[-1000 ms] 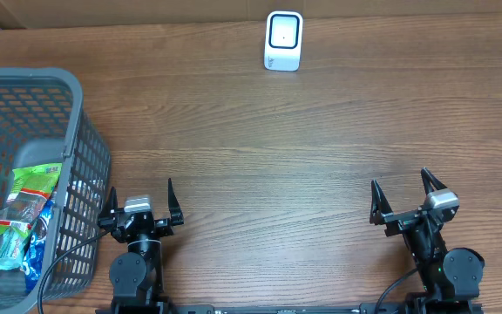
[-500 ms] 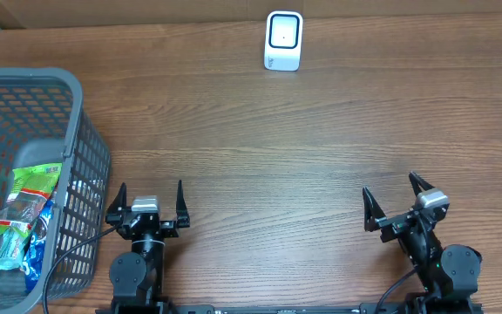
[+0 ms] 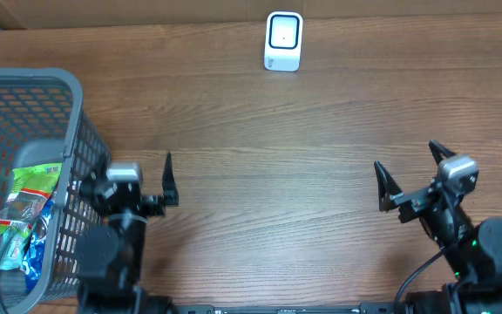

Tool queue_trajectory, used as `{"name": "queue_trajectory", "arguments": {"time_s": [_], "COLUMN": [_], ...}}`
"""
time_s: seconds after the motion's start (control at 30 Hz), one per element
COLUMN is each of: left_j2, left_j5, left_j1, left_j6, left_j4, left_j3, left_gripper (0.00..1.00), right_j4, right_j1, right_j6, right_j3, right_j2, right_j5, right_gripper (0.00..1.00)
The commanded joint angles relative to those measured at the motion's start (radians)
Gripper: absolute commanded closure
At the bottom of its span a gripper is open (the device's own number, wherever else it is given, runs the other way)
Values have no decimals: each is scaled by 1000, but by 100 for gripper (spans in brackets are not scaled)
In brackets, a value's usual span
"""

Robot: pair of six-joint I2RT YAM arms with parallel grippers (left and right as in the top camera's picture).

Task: Scan the item barcode
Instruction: 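Reach the left gripper into the grey basket toward the green snack bag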

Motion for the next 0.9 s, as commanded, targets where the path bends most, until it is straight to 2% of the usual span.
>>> {"name": "queue_trajectory", "arguments": {"time_s": [0.0,0.03,0.07,0.3,0.4,0.47,0.57,0.63,0.7,0.83,0.87], "left_j2": [208,245,348,697,867,939,973,993,1008,1030,1031], "left_j5": [97,105,109,122,190,266,417,508,558,698,718], "left_j1": [7,7,7,7,7,7,7,7,6,5,4], "left_j6": [68,74,74,74,74,74,71,71,58,-78,-79], "left_j4": [-77,-98,-173,-586,-809,-884,-905,-958,-987,-1025,-1024], "left_j3": [258,302,430,949,1240,1366,1393,1393,1393,1393,1393], "left_gripper": [0,0,0,0,0,0,1,0,0,0,0], "right_j4": [-82,-104,-177,-492,-726,-855,-928,-917,-904,-869,-858], "right_j1": [3,3,3,3,3,3,3,3,3,3,3], "right_j6": [-7,-7,-7,-30,-86,-85,-76,1,5,5,5], "right_j3": [170,197,278,612,849,996,1104,1113,1113,1113,1113], "right_j2": [124,147,212,484,691,814,908,941,954,969,972], "right_j5": [-43,-49,-57,-82,-135,-135,-135,-135,-138,-138,-138], "right_gripper": [0,0,0,0,0,0,0,0,0,0,0]}}
